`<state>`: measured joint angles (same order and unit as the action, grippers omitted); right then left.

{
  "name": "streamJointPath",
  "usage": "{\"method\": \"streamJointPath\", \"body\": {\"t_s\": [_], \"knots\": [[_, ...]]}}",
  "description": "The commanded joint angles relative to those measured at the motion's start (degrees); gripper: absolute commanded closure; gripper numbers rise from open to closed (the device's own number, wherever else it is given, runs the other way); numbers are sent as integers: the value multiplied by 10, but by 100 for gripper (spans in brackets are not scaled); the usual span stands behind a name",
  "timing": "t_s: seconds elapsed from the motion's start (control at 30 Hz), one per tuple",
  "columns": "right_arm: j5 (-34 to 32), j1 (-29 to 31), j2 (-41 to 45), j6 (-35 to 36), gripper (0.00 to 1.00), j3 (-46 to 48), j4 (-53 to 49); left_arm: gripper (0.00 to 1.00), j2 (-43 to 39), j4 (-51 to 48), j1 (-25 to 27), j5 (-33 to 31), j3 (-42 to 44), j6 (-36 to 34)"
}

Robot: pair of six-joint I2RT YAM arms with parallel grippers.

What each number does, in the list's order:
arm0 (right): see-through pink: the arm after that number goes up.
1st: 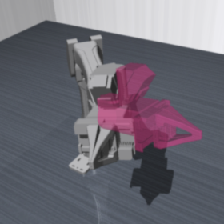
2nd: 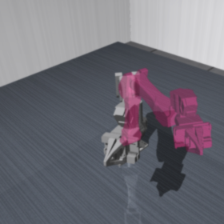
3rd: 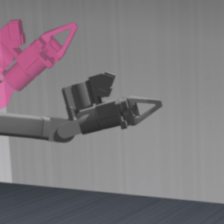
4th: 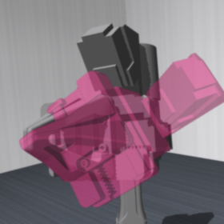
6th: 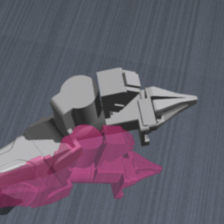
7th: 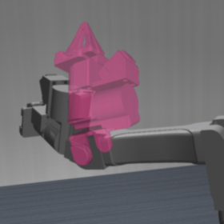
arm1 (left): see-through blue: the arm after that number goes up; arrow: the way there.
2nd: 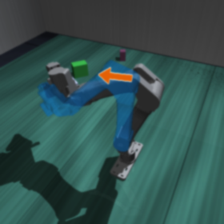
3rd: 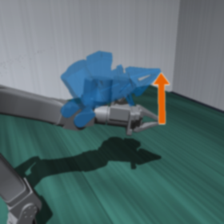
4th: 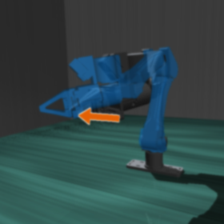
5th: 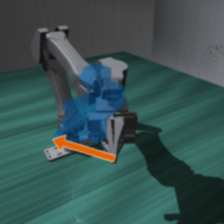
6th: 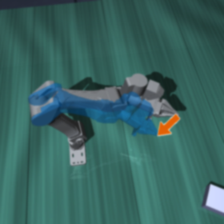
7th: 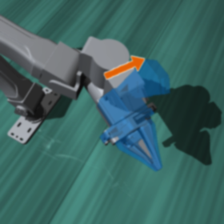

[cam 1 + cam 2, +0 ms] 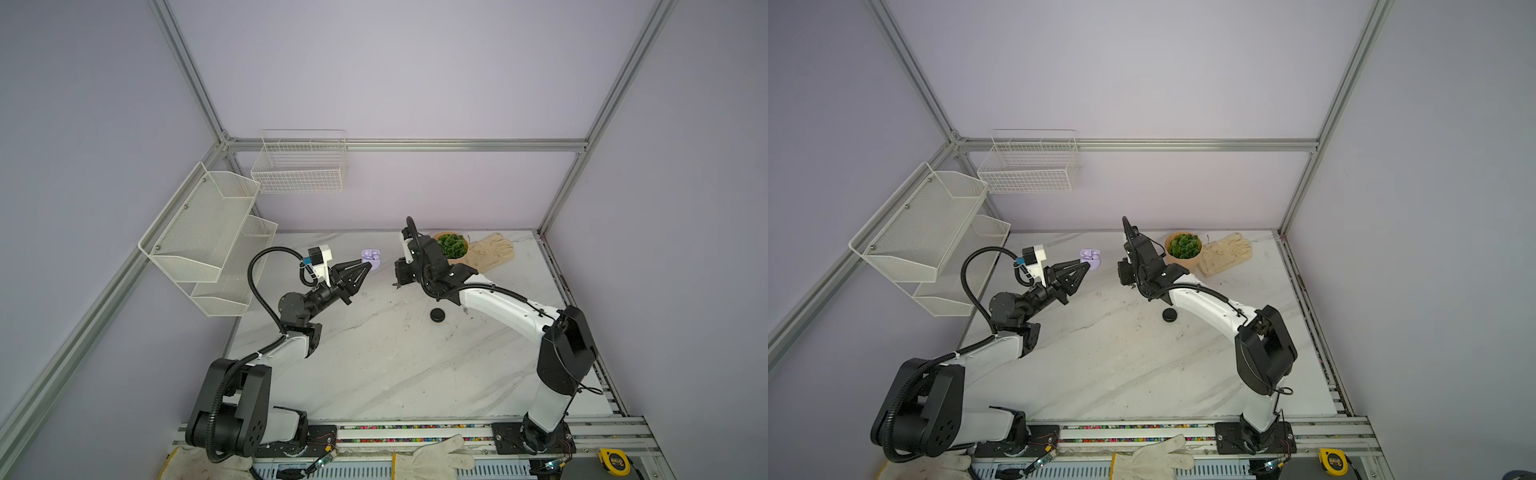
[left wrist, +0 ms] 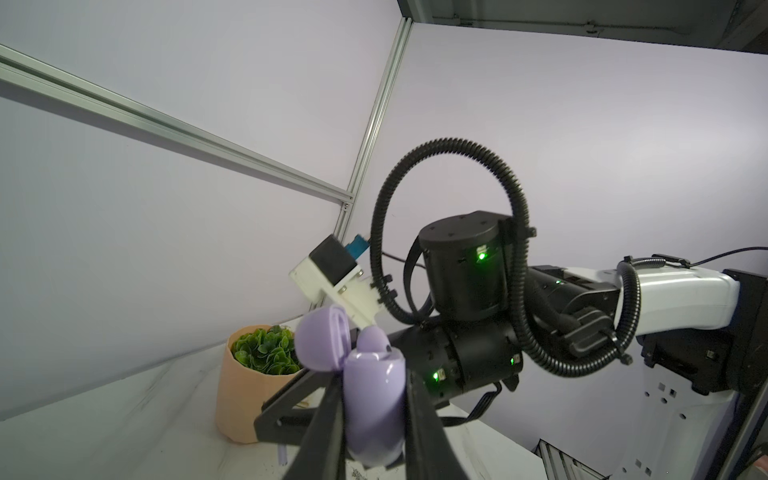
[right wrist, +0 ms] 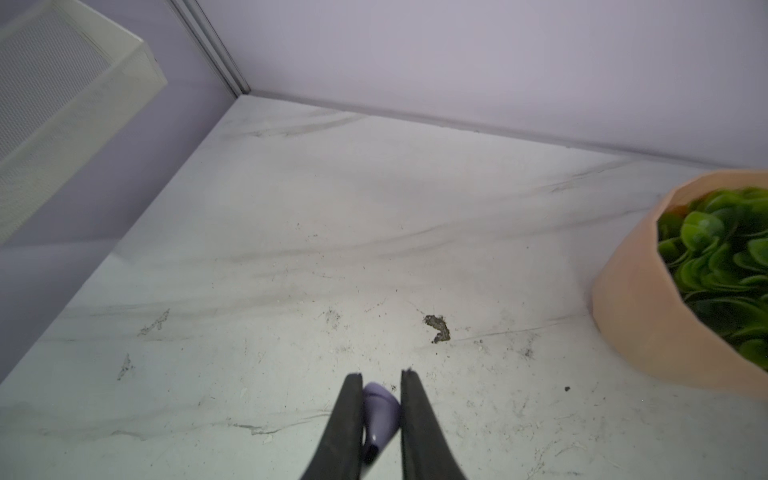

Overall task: Insert the wireless bluetooth earbuds into the charging case
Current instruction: 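Carry the earbud with the right gripper to the case in the left gripper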

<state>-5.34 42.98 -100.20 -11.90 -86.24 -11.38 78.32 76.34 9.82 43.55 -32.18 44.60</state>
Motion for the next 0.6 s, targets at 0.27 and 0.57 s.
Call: {"method": "streamJointPath", "body": {"t_s": [0.27,0.57], "knots": [[43,-4,121,79,85,-60,3,100,47,97,6,35,-64,42],[80,47,136,127,85,-75,45,100,61,98,25,58,-94,46]]}}
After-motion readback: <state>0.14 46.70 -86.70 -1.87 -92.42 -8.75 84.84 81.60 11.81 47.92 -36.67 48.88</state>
